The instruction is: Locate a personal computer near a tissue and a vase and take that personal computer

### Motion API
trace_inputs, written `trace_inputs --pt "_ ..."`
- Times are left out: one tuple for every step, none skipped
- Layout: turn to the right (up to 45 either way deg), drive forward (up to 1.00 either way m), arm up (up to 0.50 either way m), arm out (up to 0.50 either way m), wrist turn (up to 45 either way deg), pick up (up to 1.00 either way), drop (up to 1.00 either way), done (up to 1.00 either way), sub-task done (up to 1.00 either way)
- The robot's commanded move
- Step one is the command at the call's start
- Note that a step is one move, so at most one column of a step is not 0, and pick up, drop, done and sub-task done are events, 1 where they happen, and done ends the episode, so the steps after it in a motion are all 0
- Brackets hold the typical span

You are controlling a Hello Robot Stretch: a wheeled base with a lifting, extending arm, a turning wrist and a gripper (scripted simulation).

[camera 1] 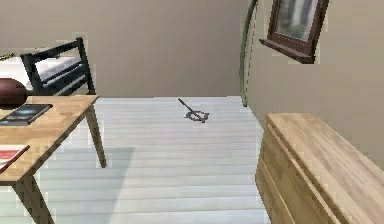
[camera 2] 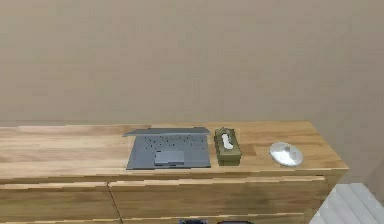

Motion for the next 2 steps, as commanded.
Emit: trace_inputs --pt "0.0 0.0 0.0 0.32 0.0 0.0 0.0 0.0 0.0" --pt "0.0 0.0 0.0 0.0 45.0 0.0 0.0 0.0 0.0"
